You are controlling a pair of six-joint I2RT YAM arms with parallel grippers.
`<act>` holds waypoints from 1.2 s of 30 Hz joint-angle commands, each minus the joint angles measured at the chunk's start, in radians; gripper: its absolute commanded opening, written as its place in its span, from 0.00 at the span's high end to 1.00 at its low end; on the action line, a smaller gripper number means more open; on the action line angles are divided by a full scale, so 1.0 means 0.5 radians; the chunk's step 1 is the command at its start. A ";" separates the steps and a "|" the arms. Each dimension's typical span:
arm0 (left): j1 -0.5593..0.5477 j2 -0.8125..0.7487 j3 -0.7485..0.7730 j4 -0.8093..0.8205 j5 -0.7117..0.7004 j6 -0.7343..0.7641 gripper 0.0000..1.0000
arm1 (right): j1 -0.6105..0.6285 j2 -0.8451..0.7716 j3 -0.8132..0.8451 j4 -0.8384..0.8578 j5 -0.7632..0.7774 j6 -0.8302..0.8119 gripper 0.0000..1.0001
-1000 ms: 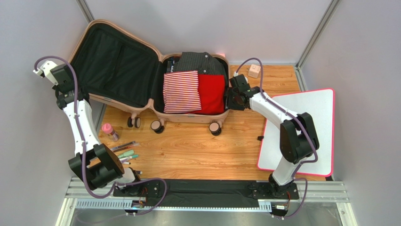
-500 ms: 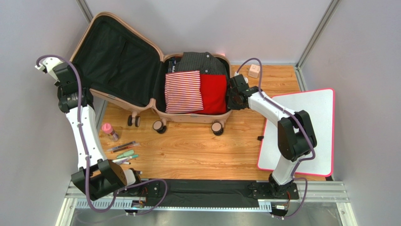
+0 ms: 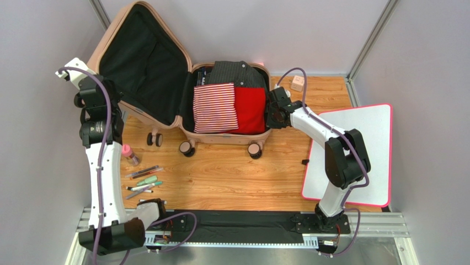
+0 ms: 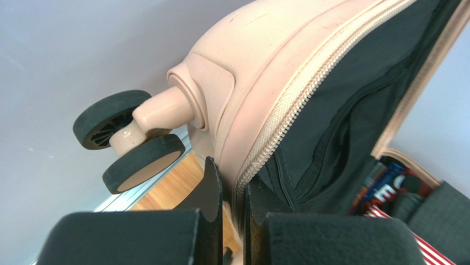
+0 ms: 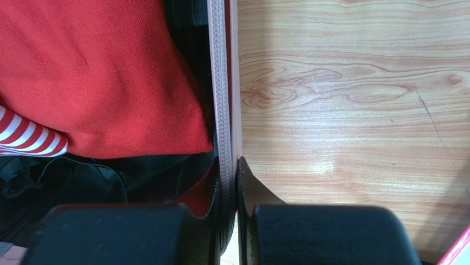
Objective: Pack the luggage
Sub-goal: Close the luggage at the corner of the board.
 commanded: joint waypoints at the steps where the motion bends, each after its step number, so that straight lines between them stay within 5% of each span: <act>1: -0.295 -0.181 -0.040 0.210 0.528 -0.142 1.00 | 0.072 0.101 0.051 0.144 -0.221 -0.011 1.00; 23: -1.421 -0.083 -0.151 0.220 0.135 -0.216 1.00 | 0.290 0.227 0.158 0.193 -0.378 0.136 1.00; 36: -1.753 0.067 -0.175 0.244 0.123 -0.317 1.00 | 0.339 0.175 0.094 0.233 -0.427 0.151 1.00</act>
